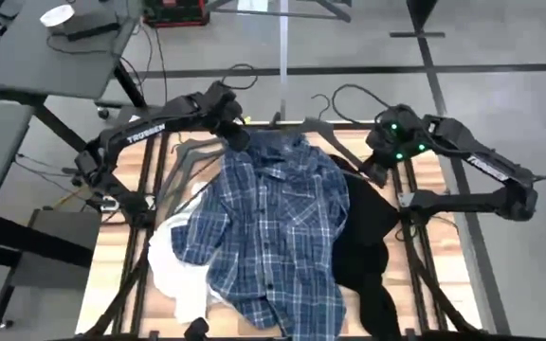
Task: Hang clothes
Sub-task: Hang the blue long sleeve polo on the rack
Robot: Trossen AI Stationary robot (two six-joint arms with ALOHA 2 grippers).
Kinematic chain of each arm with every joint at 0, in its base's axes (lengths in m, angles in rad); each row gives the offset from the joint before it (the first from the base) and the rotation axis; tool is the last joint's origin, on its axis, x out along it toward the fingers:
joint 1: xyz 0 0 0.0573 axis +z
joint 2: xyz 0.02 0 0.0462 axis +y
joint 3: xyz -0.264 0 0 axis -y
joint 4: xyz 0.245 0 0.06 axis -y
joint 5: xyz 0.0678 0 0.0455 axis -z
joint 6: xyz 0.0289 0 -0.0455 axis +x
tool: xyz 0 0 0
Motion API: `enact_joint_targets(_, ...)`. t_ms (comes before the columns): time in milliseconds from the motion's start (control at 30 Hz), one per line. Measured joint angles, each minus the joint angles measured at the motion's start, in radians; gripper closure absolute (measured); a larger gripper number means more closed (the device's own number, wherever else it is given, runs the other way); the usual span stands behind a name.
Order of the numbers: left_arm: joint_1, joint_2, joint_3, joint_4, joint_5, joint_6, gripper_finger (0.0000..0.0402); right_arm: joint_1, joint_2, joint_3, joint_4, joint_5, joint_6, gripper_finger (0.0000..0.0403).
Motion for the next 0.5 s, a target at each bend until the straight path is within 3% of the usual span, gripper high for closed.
enact_joint_targets(267,-0.023,-0.05,0.0,0.146,0.037,-0.095,0.0402,0.072,0.06,-0.149,0.296,-0.065,0.018,0.0372)
enact_joint_targets(500,-0.068,-0.057,0.0,0.328,0.155,-0.177,0.0401,0.071,0.195,-0.232,0.655,-0.069,0.018,0.0372)
